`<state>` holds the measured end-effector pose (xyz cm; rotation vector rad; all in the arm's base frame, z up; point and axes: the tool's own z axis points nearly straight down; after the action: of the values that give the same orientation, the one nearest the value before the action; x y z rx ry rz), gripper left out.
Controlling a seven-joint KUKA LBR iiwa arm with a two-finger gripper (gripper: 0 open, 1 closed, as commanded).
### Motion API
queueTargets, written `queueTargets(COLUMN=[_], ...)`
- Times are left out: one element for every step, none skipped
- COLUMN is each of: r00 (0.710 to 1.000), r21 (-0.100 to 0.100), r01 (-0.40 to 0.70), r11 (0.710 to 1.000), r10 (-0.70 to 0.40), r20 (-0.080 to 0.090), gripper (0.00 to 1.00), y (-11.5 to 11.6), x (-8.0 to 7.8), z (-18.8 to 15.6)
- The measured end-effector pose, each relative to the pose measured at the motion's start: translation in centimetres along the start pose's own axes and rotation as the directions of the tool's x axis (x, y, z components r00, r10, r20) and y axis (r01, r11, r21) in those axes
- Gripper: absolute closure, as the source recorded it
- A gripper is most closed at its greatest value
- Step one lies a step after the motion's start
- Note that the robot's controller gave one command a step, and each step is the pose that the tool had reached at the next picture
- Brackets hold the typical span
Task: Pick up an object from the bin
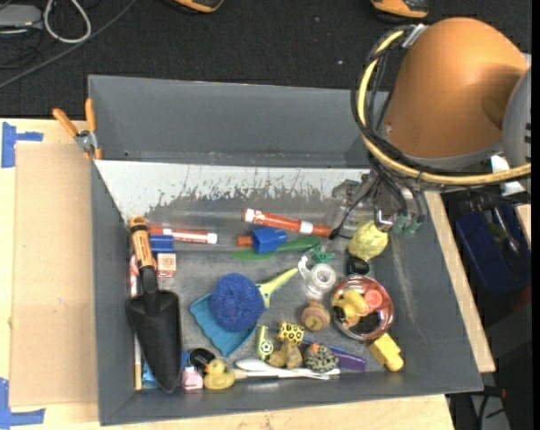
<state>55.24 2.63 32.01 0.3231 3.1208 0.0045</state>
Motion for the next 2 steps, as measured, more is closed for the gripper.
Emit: queueTargets(r00=[0.999,1.0], r21=[0.006,0.001], r01=[-0.038,-0.031], r11=[0.999,1.0], r10=[0.038,0.031], r20=[-0.023,-0.001], gripper=[1.0,1.0], y=[-0.7,-0.3], x=[1.7,0.1], z=[3.4,7.6])
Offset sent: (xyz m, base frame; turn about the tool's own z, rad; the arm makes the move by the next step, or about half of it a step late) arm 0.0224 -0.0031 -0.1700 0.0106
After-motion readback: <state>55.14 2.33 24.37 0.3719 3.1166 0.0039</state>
